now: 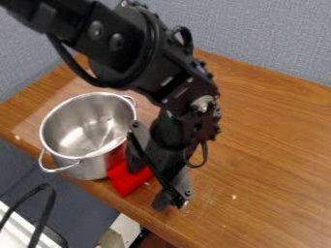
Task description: Put the red object in the metal pot
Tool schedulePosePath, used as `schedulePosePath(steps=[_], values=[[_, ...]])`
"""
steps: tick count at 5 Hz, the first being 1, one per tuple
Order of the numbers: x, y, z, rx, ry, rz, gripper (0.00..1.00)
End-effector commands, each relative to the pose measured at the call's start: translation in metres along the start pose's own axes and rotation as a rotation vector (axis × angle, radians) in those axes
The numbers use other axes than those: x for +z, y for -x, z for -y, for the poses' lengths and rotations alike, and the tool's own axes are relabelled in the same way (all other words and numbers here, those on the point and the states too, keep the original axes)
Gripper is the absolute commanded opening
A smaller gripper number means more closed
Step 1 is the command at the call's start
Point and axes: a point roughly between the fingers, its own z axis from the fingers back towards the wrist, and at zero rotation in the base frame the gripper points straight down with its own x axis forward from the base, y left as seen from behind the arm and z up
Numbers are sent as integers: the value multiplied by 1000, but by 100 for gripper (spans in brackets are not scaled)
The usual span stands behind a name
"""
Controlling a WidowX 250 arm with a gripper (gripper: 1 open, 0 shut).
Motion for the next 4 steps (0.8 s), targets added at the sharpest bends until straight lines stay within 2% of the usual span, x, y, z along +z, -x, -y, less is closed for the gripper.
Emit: schedulePosePath(steps=[1, 4], values=[[7, -6, -9, 13, -12, 27, 100], [14, -4, -17, 22, 0, 32, 100]])
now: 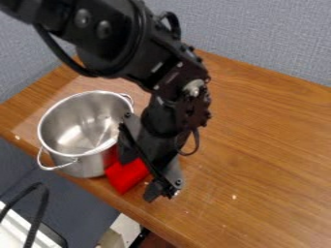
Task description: Put the red object in the metal pot
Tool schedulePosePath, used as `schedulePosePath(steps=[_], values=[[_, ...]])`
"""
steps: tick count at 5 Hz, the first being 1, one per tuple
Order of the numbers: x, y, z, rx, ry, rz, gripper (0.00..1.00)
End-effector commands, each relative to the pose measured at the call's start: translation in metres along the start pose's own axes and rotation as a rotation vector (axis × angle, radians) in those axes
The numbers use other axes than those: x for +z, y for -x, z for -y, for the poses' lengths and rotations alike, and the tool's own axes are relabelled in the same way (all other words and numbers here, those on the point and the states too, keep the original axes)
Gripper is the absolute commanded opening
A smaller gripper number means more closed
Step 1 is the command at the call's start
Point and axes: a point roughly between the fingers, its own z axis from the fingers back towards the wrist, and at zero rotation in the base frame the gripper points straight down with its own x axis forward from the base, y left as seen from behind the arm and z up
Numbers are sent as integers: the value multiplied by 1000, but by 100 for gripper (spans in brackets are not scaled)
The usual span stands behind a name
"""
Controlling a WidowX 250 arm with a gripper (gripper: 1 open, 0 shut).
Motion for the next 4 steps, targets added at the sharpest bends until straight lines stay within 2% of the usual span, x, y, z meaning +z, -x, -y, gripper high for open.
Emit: schedulePosePath(steps=[1, 4], values=[[10, -8, -7, 31, 0, 49, 100], [12, -9, -11, 34, 14, 48, 100]])
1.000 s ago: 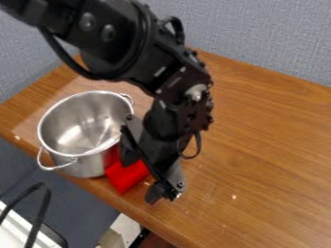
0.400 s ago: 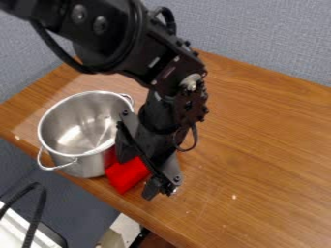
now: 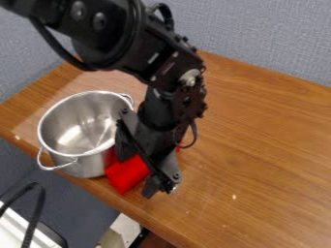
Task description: Put the red object in the metal pot
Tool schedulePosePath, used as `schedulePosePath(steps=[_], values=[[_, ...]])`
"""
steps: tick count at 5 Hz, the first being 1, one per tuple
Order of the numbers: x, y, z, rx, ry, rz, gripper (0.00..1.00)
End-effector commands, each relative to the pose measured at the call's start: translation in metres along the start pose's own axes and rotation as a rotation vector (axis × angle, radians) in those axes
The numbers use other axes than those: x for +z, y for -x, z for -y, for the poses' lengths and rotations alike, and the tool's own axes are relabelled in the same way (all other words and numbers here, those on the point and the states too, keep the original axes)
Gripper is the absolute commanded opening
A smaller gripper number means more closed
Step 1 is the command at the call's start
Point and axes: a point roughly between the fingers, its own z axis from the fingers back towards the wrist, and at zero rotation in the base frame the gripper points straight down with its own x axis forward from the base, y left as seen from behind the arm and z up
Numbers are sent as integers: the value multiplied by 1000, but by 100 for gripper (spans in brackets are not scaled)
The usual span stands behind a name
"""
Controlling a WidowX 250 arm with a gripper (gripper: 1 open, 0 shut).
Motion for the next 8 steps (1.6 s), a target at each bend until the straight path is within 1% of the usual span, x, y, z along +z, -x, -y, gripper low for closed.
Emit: schedulePosePath(steps=[1, 3, 4, 6, 8], values=[[12, -8, -9, 26, -7, 54, 100], [11, -8, -12, 25, -7, 53, 100], [8, -8, -13, 33, -8, 57, 100], [-2, -10, -18, 50, 4, 62, 100], [-10, -11, -21, 64, 13, 52, 100]])
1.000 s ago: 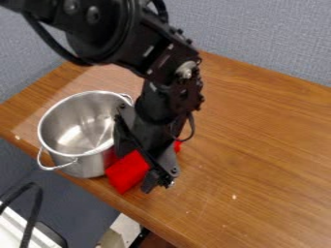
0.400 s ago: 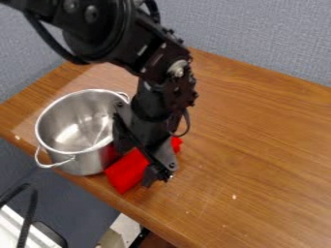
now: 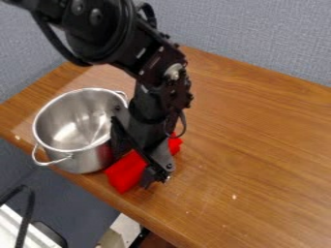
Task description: Put the red object in the metal pot
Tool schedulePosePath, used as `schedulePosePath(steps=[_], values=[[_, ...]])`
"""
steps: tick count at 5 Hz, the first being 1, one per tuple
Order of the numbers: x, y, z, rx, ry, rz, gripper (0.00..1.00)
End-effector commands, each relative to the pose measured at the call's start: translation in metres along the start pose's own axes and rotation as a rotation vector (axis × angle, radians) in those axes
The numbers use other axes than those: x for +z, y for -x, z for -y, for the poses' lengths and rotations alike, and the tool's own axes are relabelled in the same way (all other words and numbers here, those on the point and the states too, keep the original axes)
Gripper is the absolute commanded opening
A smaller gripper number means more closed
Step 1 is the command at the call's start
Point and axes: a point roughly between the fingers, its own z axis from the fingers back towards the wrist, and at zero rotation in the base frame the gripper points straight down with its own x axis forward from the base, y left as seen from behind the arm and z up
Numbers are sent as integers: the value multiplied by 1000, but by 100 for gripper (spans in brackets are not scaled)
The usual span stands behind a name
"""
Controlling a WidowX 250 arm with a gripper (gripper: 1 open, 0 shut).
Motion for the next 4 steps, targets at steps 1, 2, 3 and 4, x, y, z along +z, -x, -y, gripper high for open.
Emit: schedulePosePath(steps=[1, 2, 3, 4], values=[[0, -3, -7, 20, -5, 10, 0], [5, -4, -9, 30, 0, 10, 0], [12, -4, -12, 40, 7, 2, 0], [21, -6, -19, 65, 9, 2, 0]])
